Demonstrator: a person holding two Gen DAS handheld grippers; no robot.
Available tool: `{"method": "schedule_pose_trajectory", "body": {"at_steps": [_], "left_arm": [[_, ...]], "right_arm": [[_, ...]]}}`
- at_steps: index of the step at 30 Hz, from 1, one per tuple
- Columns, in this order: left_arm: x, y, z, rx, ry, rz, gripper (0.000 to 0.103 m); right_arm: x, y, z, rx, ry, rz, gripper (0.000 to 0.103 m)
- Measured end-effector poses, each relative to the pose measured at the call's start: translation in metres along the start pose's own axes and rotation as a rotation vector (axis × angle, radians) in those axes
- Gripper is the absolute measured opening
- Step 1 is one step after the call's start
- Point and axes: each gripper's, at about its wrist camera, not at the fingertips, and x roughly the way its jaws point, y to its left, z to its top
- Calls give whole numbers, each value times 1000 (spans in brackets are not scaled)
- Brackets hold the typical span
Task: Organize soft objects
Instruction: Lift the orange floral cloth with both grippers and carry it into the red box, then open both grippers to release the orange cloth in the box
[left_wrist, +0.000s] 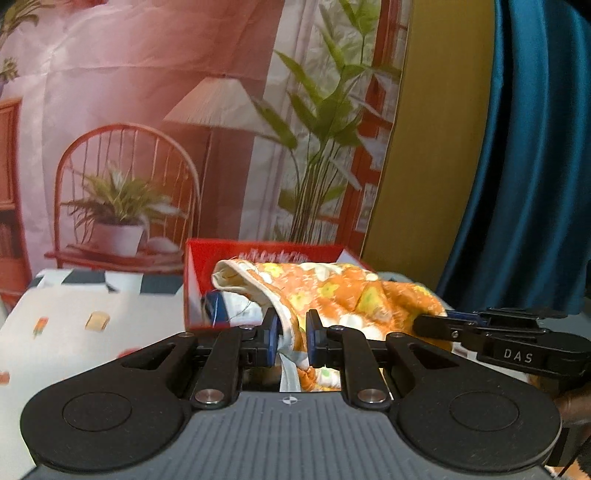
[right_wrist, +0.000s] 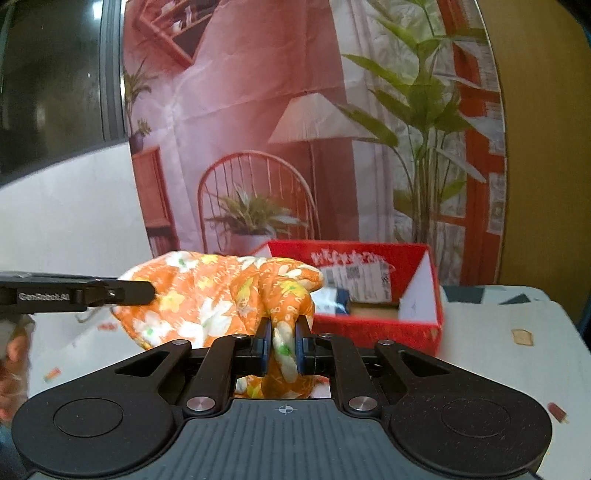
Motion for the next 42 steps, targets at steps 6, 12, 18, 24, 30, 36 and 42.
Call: {"method": "schedule_pose_trajectory", "body": {"at_steps": [6, 12, 18, 24, 30, 36, 42], "left_arm": [[33, -5, 31, 79, -12, 29, 16], [89, 3, 53, 128, 54, 104, 16], [147, 18, 58, 77, 167, 149, 16], [189, 30, 48, 31, 310, 158, 16], [210, 33, 35, 62, 400, 181, 17], [215, 37, 30, 47, 420, 169, 48], [205, 28, 37, 87, 355, 178, 63]], "right_arm": [[24, -10, 36, -31, -23, 17, 12], [77, -28, 63, -52, -7, -4, 12], [137, -49, 62, -51, 64, -41, 12], [180, -64, 48, -54, 191, -55, 12], [200, -71, 34, -52, 294, -79, 12], [205, -83, 30, -26, 343, -98, 12], [212, -80, 30, -38, 401, -78, 12]]}}
